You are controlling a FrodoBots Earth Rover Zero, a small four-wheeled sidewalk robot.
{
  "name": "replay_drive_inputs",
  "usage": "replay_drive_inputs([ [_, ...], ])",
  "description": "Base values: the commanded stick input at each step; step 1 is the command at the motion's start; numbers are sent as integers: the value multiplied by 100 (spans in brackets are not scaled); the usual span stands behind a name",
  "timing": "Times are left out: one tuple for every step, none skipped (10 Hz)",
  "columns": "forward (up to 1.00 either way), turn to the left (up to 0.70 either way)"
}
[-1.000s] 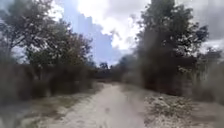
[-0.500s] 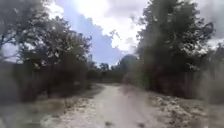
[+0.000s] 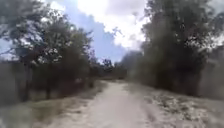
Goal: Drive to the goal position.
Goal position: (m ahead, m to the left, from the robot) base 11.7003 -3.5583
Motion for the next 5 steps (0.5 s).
replay_drive_inputs([
  [85,0],
  [85,0],
  [85,0],
  [85,0],
  [85,0],
])
